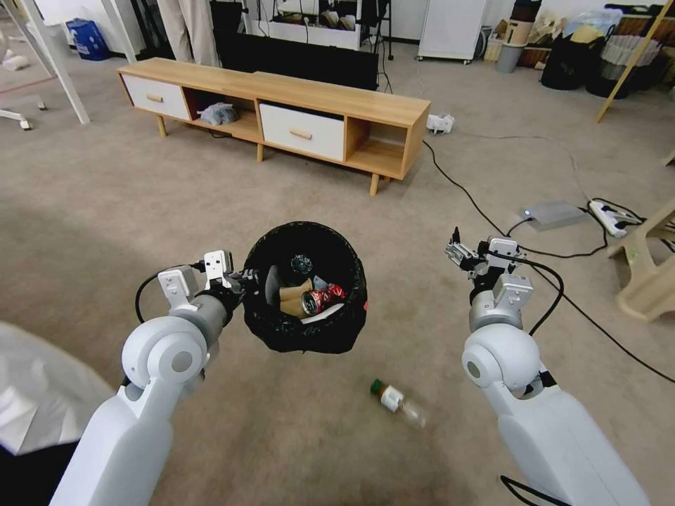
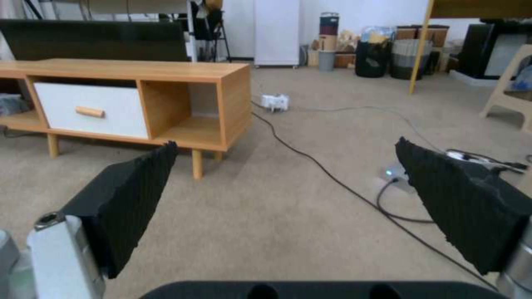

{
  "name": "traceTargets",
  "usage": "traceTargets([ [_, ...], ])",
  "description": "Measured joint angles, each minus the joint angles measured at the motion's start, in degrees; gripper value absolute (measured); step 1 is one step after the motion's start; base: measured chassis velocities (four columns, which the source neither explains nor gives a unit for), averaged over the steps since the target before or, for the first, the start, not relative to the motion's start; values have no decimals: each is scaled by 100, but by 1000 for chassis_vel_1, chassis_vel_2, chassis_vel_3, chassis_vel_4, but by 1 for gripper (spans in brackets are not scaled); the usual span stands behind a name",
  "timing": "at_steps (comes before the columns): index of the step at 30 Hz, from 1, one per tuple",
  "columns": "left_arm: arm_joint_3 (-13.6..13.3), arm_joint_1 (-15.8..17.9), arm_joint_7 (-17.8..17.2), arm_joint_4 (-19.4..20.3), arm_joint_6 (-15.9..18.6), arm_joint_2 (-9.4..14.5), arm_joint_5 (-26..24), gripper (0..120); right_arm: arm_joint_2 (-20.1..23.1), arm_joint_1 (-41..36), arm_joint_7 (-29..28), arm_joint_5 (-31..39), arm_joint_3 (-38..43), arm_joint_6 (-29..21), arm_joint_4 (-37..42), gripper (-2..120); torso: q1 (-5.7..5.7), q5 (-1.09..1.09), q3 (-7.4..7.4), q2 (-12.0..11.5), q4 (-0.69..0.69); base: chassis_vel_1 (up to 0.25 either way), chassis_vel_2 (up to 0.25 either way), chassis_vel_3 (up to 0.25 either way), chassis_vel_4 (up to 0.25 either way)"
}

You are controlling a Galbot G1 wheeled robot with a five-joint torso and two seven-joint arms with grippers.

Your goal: Pick up the trash bin and place the garbage on the floor into it.

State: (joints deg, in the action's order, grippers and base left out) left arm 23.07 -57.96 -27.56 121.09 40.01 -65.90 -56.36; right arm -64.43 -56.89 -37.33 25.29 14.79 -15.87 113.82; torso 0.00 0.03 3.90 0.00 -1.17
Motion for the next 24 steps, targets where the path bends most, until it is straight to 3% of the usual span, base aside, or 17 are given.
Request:
traceTargets([
  [7, -11, 10, -6, -22, -1, -6, 8, 1, 56, -13, 59, -47, 6, 19, -12, 100, 1, -3, 1, -1, 0, -180, 178, 174, -163],
  [16, -18, 12, -8, -32, -1, -7, 7, 1, 115, 30, 87, -91, 1, 60, -103, 100, 0, -3, -3, 0, -1, 18, -29, -18, 12],
  [22, -13, 9, -9, -44, 0, -1, 7, 1, 289, 8, 74, 68, -6, -227, -55, 100, 0, -2, -1, -1, -1, 0, 0, 0, 0],
  [24, -11, 9, -8, -59, 0, 1, 6, 1, 481, -43, 66, 430, 13, -714, 210, 100, 0, -3, -2, -1, -1, 0, 0, 0, 0],
])
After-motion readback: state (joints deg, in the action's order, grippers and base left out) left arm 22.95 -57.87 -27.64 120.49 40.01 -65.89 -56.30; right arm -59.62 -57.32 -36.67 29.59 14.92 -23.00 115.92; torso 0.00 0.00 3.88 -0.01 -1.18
